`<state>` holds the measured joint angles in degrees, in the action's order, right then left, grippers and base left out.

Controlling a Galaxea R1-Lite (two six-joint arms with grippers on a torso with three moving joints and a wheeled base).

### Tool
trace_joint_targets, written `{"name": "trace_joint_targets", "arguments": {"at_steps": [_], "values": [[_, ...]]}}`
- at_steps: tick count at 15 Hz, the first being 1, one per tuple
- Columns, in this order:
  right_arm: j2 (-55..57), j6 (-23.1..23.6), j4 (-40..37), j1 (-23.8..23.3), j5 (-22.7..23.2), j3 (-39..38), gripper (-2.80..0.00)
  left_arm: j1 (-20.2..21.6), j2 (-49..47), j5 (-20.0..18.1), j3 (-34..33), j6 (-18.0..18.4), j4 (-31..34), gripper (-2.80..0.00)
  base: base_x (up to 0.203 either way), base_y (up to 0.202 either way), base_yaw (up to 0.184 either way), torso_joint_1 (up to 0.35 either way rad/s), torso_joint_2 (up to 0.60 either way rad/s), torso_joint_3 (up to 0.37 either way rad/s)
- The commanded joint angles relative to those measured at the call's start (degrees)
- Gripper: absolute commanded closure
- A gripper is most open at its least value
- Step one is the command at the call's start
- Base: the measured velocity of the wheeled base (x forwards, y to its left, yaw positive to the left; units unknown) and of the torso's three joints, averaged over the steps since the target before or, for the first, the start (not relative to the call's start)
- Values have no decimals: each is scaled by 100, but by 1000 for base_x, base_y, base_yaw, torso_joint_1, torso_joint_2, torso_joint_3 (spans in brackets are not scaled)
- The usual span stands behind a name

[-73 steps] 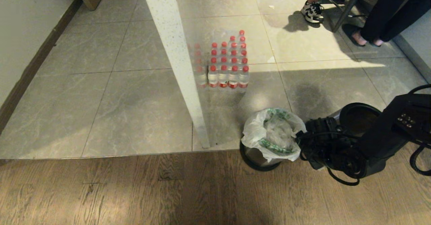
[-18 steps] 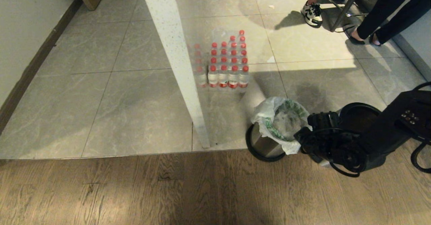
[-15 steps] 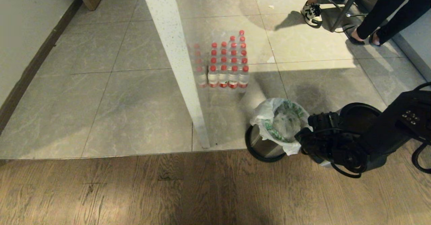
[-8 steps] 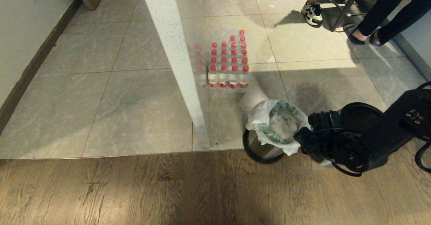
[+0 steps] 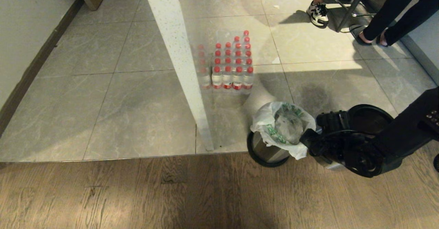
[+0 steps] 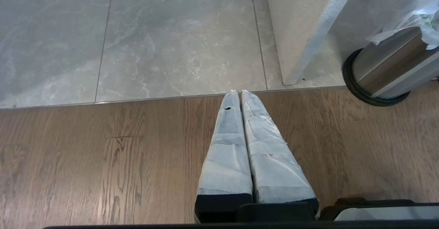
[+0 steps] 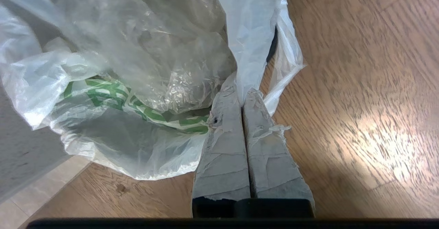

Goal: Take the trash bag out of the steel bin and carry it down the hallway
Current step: Pick up the trash bag

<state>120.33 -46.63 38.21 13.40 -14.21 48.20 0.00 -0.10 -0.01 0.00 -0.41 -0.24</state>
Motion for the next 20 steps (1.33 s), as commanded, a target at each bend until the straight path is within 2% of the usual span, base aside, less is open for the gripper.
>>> {"name": "trace_joint_targets", "arguments": {"at_steps": [1, 11, 13, 20], "values": [[-36, -12, 47, 49, -20, 49, 0, 0, 1, 1, 0, -4, -2, 0, 0, 0, 0, 0, 0, 0], [-133, 286, -24, 93, -11, 541, 0, 0, 1, 1, 0, -2, -2, 0, 0, 0, 0, 0, 0, 0], [-137, 626, -32, 106, -11, 784, 0, 0, 1, 1, 0, -2, -2, 0, 0, 0, 0, 0, 0, 0], [207, 1386, -23, 266, 32, 1353, 0, 0, 1, 1, 0, -11, -2, 0, 0, 0, 0, 0, 0, 0]]}}
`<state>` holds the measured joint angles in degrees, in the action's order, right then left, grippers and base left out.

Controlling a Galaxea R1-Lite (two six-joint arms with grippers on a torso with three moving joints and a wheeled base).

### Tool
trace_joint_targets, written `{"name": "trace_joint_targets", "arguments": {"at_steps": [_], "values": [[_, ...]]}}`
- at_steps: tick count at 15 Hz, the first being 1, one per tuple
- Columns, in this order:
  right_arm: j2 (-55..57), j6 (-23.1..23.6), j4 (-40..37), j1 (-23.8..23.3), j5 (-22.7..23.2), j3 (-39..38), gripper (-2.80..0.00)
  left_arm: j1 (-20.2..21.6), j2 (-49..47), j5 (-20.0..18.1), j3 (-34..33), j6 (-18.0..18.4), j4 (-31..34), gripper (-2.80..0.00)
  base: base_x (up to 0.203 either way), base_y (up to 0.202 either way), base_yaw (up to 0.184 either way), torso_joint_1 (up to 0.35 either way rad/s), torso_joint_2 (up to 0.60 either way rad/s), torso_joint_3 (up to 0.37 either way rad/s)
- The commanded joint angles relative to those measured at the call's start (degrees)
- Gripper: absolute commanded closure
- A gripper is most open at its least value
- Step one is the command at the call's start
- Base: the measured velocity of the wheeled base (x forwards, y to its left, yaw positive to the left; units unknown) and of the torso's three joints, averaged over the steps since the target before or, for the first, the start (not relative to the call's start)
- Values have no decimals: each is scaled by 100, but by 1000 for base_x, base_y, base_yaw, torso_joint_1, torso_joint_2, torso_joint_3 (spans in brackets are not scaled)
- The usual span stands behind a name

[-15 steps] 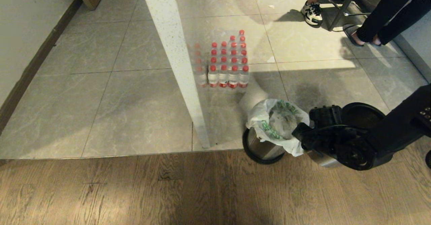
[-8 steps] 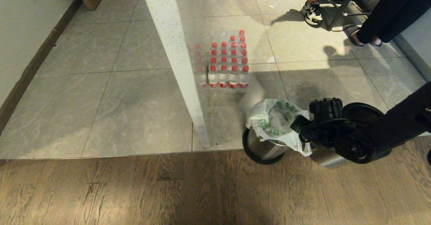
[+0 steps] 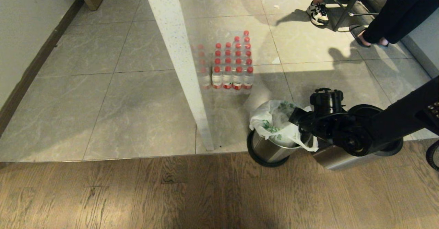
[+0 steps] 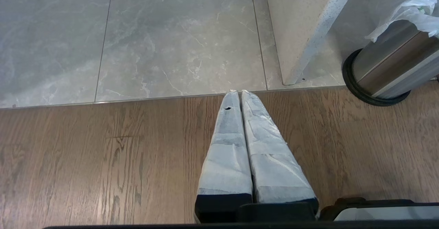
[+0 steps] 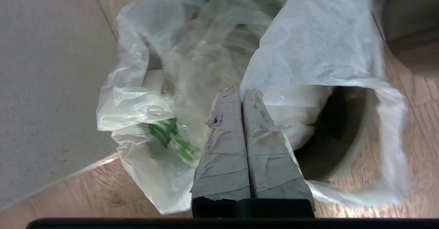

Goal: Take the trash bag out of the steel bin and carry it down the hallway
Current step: Pick up the trash bag

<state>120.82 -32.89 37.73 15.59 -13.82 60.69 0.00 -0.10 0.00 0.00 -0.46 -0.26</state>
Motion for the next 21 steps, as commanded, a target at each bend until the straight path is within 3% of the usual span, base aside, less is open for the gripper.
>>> {"name": "trace_joint_targets", "arguments": {"at_steps": [1, 3, 6, 9, 11, 21], "values": [[169, 37, 23, 58, -6, 119, 0, 0, 1, 0, 0, -6, -1, 0, 0, 0, 0, 0, 0, 0], [207, 98, 25, 84, -6, 165, 0, 0, 1, 0, 0, 2, -1, 0, 0, 0, 0, 0, 0, 0], [796, 712, 91, 305, -44, 617, 0, 0, 1, 0, 0, 2, -1, 0, 0, 0, 0, 0, 0, 0], [1059, 922, 157, 434, -54, 1066, 0, 0, 1, 0, 0, 2, -1, 0, 0, 0, 0, 0, 0, 0], [1265, 1413, 169, 489, -96, 1263, 0, 0, 1, 0, 0, 2, -1, 0, 0, 0, 0, 0, 0, 0], [1426, 1444, 270, 524, -147, 1253, 0, 0, 1, 0, 0, -6, -1, 0, 0, 0, 0, 0, 0, 0]]}}
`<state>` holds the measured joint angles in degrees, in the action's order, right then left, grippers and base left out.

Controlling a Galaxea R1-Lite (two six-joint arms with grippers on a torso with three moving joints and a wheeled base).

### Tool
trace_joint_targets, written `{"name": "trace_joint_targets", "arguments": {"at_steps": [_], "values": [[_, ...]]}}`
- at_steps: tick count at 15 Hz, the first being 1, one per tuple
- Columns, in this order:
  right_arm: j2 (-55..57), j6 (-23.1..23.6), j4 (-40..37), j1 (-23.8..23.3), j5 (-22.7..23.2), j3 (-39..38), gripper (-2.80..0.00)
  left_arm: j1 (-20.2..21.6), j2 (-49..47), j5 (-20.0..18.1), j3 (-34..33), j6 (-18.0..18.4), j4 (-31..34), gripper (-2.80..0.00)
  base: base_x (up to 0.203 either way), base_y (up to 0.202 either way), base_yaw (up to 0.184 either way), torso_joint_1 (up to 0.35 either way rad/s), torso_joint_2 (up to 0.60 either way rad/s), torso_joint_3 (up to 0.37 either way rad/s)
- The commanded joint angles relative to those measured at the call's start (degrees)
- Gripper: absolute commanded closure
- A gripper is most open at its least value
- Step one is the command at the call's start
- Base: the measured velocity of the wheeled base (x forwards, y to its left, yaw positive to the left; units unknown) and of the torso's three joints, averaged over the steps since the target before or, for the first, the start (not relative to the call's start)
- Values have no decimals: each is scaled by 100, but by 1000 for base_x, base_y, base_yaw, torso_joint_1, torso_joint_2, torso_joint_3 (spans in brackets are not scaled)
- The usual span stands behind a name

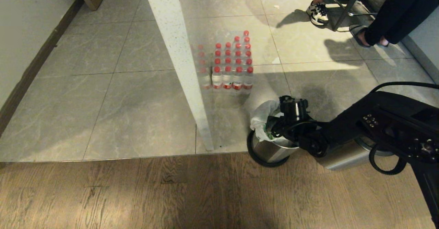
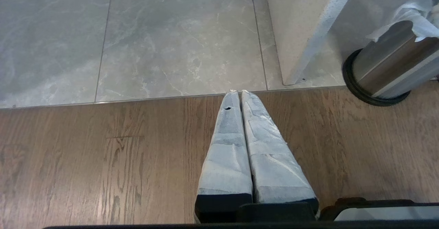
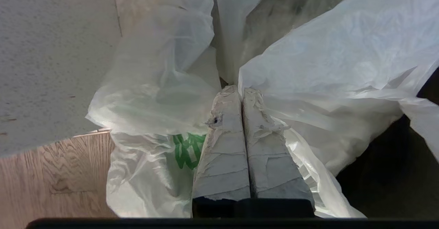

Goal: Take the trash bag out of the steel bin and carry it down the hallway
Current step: Pick up the trash bag

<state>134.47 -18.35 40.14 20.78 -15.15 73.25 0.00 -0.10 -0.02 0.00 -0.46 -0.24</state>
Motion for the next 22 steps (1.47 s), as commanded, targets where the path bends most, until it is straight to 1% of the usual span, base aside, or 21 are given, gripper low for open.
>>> {"name": "trace_joint_targets", "arguments": {"at_steps": [1, 2, 4, 7, 12, 14, 16, 17, 18, 19, 20, 22], "values": [[65, -11, 73, 11, 6, -4, 0, 0, 1, 2, 0, -7, -2, 0, 0, 0, 0, 0, 0, 0], [97, -11, 64, 5, 3, -4, -280, 0, 1, 2, 0, -7, -2, 0, 0, 0, 0, 0, 0, 0], [123, -54, 94, 23, -11, 2, -280, 0, 1, 2, 0, 2, -2, 0, 0, 0, 0, 0, 0, 0], [140, -64, 416, 57, 3, -4, -280, 0, 1, 2, 0, 2, -2, 0, 0, 0, 0, 0, 0, 0], [-82, -138, 468, 25, -6, -274, -280, 0, 1, 2, 0, 2, -2, 0, 0, 0, 0, 0, 0, 0], [-271, -236, 509, -78, -6, -575, -280, 0, 1, 2, 0, -5, -2, 0, 0, 0, 0, 0, 0, 0], [-457, -405, 512, -158, -13, -708, -280, 0, 1, 2, 0, -2, -7, 0, 0, 0, 0, 0, 0, 0], [-514, -461, 510, -219, -23, -735, -280, 0, 1, 2, 0, -2, -2, 0, 0, 0, 0, 0, 0, 0], [-546, -615, 479, -232, -23, -717, -280, 0, 1, 2, 0, -7, -2, 0, 0, 0, 0, 0, 0, 0], [-545, -617, 477, -233, -23, -716, -280, 0, 1, 2, 0, -7, -2, 0, 0, 0, 0, 0, 0, 0], [-495, -739, 465, -220, -17, -676, -280, 0, 1, 2, 0, -7, -11, 0, 0, 0, 0, 0, 0, 0], [-422, -819, 460, -198, -14, -593, -280, 0, 1, 2, 0, -7, -2, 0, 0, 0, 0, 0, 0, 0]]}}
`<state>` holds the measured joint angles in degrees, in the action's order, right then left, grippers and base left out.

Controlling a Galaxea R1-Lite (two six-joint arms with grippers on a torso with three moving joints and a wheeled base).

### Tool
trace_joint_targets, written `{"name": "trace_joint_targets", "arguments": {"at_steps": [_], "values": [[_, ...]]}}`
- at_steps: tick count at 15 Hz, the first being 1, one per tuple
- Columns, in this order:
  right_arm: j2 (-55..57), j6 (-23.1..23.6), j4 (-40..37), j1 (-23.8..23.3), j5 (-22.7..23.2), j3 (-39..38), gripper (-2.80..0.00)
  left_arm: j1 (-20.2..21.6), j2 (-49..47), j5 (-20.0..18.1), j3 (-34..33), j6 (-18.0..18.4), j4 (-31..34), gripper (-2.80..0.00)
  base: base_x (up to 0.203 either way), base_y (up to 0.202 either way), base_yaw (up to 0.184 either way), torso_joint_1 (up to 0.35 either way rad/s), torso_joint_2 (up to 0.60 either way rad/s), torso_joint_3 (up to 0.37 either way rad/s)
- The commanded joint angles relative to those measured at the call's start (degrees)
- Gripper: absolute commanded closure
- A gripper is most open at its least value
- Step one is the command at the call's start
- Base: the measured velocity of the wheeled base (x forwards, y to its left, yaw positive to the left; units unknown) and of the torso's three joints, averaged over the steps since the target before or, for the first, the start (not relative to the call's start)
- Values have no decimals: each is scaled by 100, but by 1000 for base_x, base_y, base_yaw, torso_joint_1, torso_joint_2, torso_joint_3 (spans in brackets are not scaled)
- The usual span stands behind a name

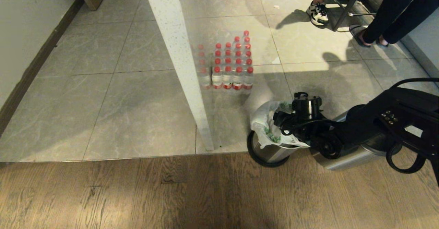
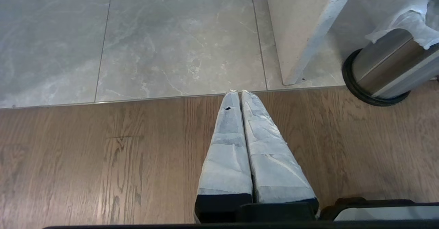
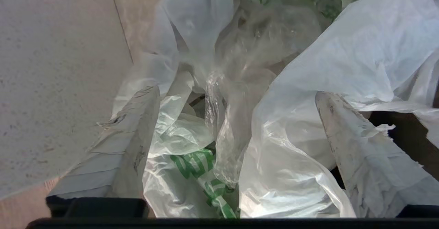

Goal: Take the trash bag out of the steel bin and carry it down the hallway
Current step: Pick up the trash bag

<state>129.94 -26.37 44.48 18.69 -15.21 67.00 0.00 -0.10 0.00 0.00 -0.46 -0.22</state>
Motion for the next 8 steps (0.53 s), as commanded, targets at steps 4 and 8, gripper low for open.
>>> {"name": "trace_joint_targets", "arguments": {"at_steps": [4, 8], "values": [[181, -88, -19, 38, 18, 279, -280, 0, 1, 0, 0, 2, -4, 0, 0, 0, 0, 0, 0, 0], [409, -220, -58, 107, 25, 550, -280, 0, 1, 0, 0, 2, -6, 0, 0, 0, 0, 0, 0, 0]]}}
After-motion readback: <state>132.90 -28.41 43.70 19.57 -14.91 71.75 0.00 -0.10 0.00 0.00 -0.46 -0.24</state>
